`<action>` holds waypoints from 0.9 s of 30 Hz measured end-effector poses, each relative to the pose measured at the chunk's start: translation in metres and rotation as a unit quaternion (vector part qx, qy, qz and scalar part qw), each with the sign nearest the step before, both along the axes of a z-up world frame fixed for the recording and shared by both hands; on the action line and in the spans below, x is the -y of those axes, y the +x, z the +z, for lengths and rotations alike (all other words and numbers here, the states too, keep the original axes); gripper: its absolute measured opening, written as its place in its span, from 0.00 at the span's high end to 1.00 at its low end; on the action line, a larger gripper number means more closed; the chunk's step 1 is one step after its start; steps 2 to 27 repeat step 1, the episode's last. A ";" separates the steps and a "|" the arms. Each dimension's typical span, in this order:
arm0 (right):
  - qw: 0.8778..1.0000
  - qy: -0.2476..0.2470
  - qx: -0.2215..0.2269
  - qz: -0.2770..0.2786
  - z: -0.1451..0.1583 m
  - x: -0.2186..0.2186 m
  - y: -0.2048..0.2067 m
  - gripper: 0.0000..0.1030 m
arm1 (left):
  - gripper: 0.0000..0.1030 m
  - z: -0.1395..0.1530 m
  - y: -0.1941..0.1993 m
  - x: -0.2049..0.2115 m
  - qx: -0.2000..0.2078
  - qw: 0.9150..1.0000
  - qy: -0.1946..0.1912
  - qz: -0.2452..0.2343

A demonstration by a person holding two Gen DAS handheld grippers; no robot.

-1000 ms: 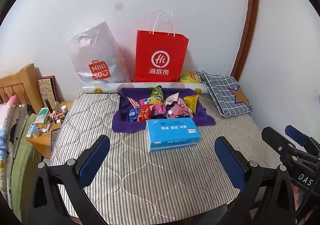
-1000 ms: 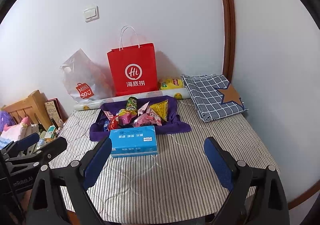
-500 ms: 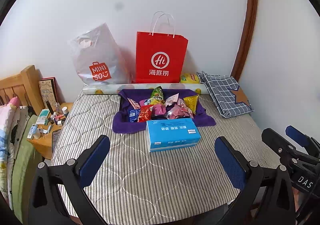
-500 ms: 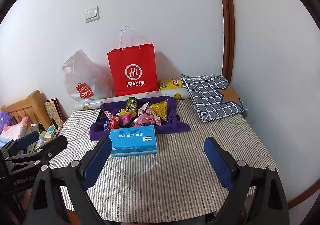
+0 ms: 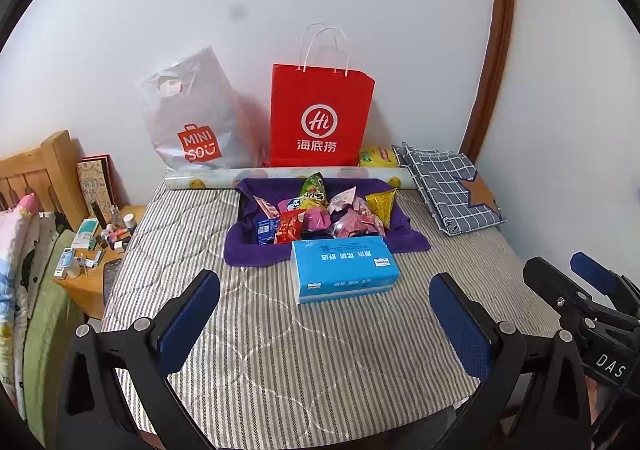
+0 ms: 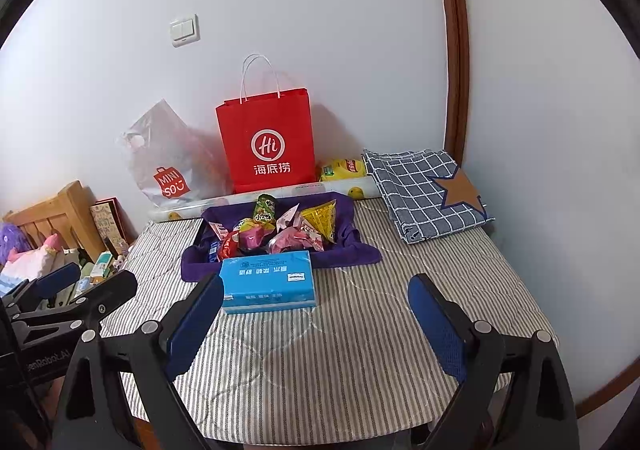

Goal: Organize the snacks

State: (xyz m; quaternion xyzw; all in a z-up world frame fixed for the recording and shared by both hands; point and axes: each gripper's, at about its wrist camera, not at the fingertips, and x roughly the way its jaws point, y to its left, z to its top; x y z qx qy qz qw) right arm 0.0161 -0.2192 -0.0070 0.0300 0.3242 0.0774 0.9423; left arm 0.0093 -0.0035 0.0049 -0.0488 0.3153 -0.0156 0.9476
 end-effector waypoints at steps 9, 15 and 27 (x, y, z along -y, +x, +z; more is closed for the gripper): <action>1.000 0.000 0.000 0.000 0.000 0.000 0.000 0.09 | 0.00 0.000 -0.001 0.000 0.002 1.000 0.001 0.000; 1.000 0.000 0.000 0.000 0.000 0.000 0.000 0.09 | 0.00 0.000 -0.001 0.000 0.002 1.000 0.001 0.000; 1.000 0.000 0.000 0.000 0.000 0.000 0.000 0.09 | 0.00 0.000 -0.001 0.000 0.002 1.000 0.001 0.000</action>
